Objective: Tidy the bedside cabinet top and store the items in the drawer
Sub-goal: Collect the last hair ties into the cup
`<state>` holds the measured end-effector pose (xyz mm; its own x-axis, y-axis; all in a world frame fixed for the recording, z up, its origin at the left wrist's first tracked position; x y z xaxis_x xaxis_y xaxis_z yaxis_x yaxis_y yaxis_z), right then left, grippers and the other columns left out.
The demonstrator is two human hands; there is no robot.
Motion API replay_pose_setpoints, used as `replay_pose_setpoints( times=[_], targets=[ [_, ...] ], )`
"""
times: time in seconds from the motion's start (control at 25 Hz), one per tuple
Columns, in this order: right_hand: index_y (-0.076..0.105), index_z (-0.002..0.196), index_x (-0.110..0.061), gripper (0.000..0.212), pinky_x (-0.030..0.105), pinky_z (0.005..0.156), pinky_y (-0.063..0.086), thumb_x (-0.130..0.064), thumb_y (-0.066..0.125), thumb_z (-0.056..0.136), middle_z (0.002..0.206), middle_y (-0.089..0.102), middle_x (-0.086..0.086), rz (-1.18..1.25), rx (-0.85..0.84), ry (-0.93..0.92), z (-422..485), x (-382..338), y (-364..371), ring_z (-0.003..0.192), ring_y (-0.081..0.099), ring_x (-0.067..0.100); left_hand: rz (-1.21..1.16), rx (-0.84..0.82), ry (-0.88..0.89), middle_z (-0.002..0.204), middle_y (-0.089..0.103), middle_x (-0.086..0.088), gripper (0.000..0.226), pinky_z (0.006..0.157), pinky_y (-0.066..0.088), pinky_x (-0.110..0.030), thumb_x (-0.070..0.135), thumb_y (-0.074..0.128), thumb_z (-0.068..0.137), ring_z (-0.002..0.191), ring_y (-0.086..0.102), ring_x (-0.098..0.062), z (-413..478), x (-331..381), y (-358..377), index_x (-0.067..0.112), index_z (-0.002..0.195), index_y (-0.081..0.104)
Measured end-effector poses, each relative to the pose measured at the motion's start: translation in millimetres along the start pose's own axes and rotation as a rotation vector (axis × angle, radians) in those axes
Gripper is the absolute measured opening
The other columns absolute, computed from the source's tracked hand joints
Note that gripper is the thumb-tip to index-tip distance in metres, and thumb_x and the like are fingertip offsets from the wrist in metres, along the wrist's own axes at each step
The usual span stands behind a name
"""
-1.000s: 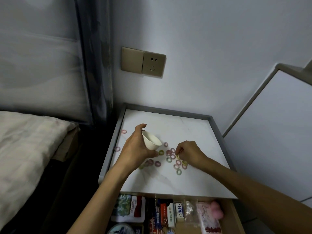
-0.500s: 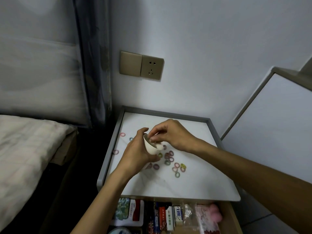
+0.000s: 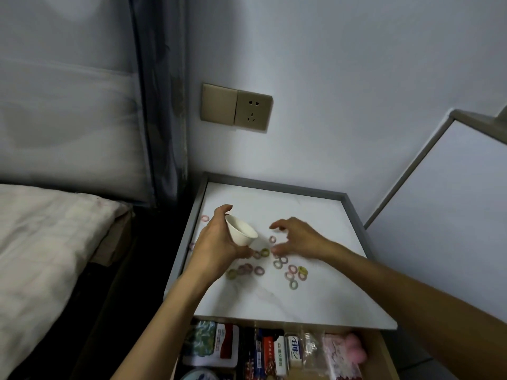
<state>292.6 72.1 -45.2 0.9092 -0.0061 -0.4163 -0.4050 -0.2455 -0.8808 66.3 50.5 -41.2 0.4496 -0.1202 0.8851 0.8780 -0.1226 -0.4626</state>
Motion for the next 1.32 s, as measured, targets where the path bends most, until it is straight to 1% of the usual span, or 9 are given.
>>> replay_pose_setpoints(
  times=[0.12,0.32,0.4,0.56,0.76,0.88,1.08,1.24,1.32],
  targets=[
    [0.056,0.127,-0.024,0.059,0.025,0.094,0.044,-0.033,0.082,0.075,0.120,0.046,0.002,-0.040,-0.003,0.001,5.7,14.9,25.2,0.110,0.050,0.017,0.015,-0.008,-0.001,0.121,0.053,-0.003,0.105,0.092,0.050,-0.042,0.015,0.092,0.058,0.111,0.052,-0.026,1.0,-1.8,-1.3,0.025,0.144,0.033],
    [0.072,0.091,-0.016,0.014,0.003,0.066,0.038,-0.008,0.074,0.081,0.090,0.057,-0.007,-0.047,0.084,-0.101,13.2,13.1,34.0,0.084,0.055,0.009,0.038,-0.016,0.000,0.114,0.046,0.003,0.105,0.087,0.049,-0.036,0.016,0.091,0.059,0.107,0.050,-0.023,2.5,-3.2,-2.2,0.025,0.145,0.032],
    [0.074,0.086,-0.013,0.015,0.000,0.064,0.038,0.000,0.066,0.084,0.086,0.062,-0.006,-0.041,0.079,-0.083,14.9,13.9,33.0,0.080,0.058,0.008,0.039,-0.026,0.002,0.114,0.046,0.004,0.104,0.088,0.048,-0.035,0.016,0.091,0.060,0.108,0.050,-0.023,2.6,-2.6,-1.7,0.025,0.145,0.031],
    [0.072,0.087,-0.012,0.008,0.006,0.064,0.043,-0.006,0.069,0.085,0.085,0.069,-0.003,0.040,0.065,-0.030,11.1,3.8,17.9,0.077,0.064,0.010,0.040,-0.026,0.010,0.113,0.043,0.006,0.103,0.089,0.048,-0.034,0.016,0.091,0.060,0.108,0.048,-0.021,0.8,-1.7,1.3,0.025,0.145,0.033],
    [0.070,0.087,-0.010,0.009,0.027,0.073,0.055,-0.006,0.075,0.081,0.080,0.070,0.002,0.628,0.112,-0.246,-9.2,-47.3,-27.6,0.073,0.066,0.014,0.032,-0.069,0.046,0.116,0.051,0.003,0.105,0.083,0.050,-0.033,0.021,0.091,0.059,0.104,0.053,-0.022,-1.6,0.5,6.2,0.028,0.145,0.032],
    [0.073,0.093,-0.024,0.019,0.026,0.085,0.055,-0.014,0.078,0.078,0.091,0.073,-0.005,0.381,0.018,-0.368,-22.0,-73.8,-30.3,0.087,0.068,0.007,0.002,-0.103,0.086,0.117,0.059,0.003,0.105,0.085,0.053,-0.038,0.016,0.091,0.058,0.104,0.058,-0.022,-4.5,4.3,9.4,0.028,0.144,0.033],
    [0.073,0.105,-0.015,0.020,0.030,0.085,0.057,-0.010,0.071,0.086,0.104,0.073,0.000,0.589,0.131,-0.236,-39.3,-41.0,-32.5,0.097,0.069,0.014,0.004,-0.092,0.096,0.094,0.051,0.025,0.104,0.078,0.050,-0.031,0.015,0.091,0.059,0.100,0.054,-0.018,-7.6,3.8,9.5,0.031,0.144,0.032],
    [0.059,0.125,-0.029,0.057,0.025,0.084,0.046,-0.033,0.083,0.074,0.119,0.056,-0.003,0.009,-0.098,0.061,-55.4,20.2,-4.9,0.096,0.055,0.009,0.020,-0.087,0.090,0.094,0.047,0.027,0.104,0.074,0.043,-0.027,0.016,0.091,0.060,0.094,0.053,-0.015,-7.9,0.7,6.0,0.030,0.145,0.032],
    [0.055,0.127,-0.032,0.066,0.023,0.082,0.043,-0.041,0.085,0.069,0.118,0.048,-0.002,-0.049,-0.097,0.118,-60.3,35.5,14.7,0.097,0.050,0.008,0.030,-0.081,0.087,0.093,0.045,0.029,0.104,0.069,0.042,-0.023,0.018,0.091,0.061,0.090,0.052,-0.011,-7.9,-1.0,4.7,0.031,0.145,0.031]
  ],
)
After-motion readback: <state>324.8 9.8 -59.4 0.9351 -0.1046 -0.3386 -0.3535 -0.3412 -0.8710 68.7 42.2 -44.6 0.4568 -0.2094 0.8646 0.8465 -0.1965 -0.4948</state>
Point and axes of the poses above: each hand's wrist, its own z-axis towards the middle knuckle, its own y-axis out of the palm, x = y × z, the point moved 1 cm from there along z, towards the middle knuckle
